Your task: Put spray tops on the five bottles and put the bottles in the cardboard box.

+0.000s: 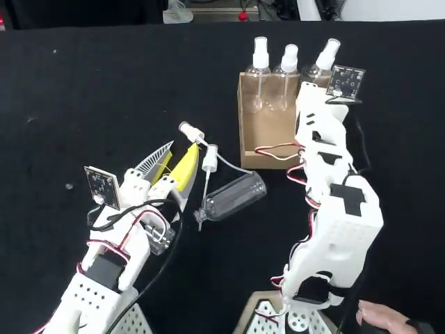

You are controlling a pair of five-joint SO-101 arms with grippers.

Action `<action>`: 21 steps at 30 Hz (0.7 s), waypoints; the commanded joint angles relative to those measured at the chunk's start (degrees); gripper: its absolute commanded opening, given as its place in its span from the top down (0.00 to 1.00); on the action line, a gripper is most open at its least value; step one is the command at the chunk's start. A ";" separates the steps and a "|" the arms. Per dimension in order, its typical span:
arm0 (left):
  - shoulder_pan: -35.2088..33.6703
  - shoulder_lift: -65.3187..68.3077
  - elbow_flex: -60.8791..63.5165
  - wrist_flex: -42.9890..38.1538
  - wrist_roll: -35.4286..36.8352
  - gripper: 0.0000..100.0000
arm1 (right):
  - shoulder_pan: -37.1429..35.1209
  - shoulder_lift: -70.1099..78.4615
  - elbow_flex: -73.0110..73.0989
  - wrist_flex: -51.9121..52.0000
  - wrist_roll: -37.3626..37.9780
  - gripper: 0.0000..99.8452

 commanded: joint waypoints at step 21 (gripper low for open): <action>0.04 -0.18 1.36 -0.88 0.44 0.84 | -2.29 -0.84 -3.21 -0.97 -0.62 0.87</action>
